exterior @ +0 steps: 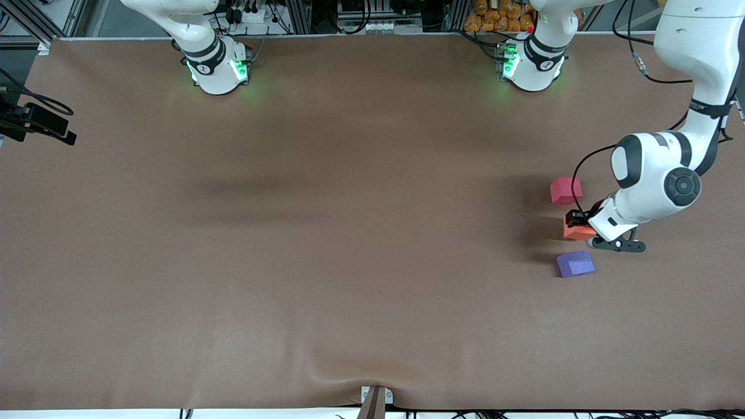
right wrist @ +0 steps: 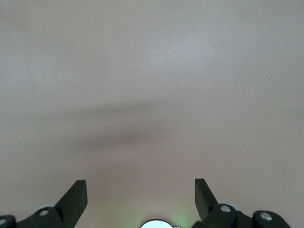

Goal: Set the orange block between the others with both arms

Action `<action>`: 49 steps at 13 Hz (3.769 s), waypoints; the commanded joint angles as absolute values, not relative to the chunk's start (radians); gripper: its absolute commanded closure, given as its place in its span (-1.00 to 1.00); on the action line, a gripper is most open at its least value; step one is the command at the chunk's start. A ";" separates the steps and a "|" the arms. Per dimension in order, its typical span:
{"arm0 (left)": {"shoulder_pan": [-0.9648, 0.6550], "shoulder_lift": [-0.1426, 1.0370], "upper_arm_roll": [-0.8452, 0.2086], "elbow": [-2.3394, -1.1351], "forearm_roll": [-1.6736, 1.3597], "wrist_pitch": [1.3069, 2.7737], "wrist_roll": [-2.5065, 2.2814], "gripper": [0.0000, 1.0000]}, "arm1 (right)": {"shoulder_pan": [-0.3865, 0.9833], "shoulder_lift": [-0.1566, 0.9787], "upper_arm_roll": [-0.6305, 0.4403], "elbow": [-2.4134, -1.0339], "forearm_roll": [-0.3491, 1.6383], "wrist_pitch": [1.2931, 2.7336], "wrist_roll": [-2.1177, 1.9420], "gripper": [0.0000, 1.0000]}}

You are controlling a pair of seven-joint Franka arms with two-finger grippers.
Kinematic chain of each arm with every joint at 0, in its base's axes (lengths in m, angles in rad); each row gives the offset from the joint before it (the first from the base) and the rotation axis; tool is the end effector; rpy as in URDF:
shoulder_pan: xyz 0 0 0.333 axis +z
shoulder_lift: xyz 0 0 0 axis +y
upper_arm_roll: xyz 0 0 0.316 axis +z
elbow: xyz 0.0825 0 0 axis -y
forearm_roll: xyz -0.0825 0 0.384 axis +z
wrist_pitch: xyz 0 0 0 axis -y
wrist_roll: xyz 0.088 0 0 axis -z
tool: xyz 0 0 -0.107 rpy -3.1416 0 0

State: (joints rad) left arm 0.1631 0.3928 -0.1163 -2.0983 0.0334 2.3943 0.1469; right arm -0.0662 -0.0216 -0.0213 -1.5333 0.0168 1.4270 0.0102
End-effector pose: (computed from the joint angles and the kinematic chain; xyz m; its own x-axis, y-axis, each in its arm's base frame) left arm 0.5722 0.0273 0.2242 0.9888 -0.1199 -0.0888 -0.1170 -0.9924 0.0375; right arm 0.5309 -0.0447 0.6417 0.9919 -0.0948 -0.0848 -0.0965 -0.9952 -0.0164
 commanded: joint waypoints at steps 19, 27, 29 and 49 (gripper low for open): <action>0.159 0.431 -0.121 -2.049 0.051 2.427 0.138 -1.00 | -0.080 -0.035 -0.008 -1.546 0.014 1.439 0.023 -1.00; 0.164 0.140 -0.121 -1.791 0.035 1.933 0.130 -1.00 | -0.081 -0.035 -0.009 -1.546 0.014 1.440 0.020 -1.00; 0.160 0.111 -0.144 -1.665 0.034 1.738 0.129 -1.00 | -0.081 -0.035 -0.009 -1.548 0.014 1.434 0.021 -1.00; 0.017 0.003 -0.048 -1.534 -0.018 1.509 0.003 -1.00 | -0.064 -0.077 -0.002 -1.554 0.018 1.381 0.049 -1.00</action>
State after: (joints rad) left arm 0.0230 0.0166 -0.0576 -1.5442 -0.0178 1.5294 0.0078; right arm -0.0657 -0.0553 -0.0063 -1.5364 0.0176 1.3856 0.0310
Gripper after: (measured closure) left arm 0.000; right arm 0.000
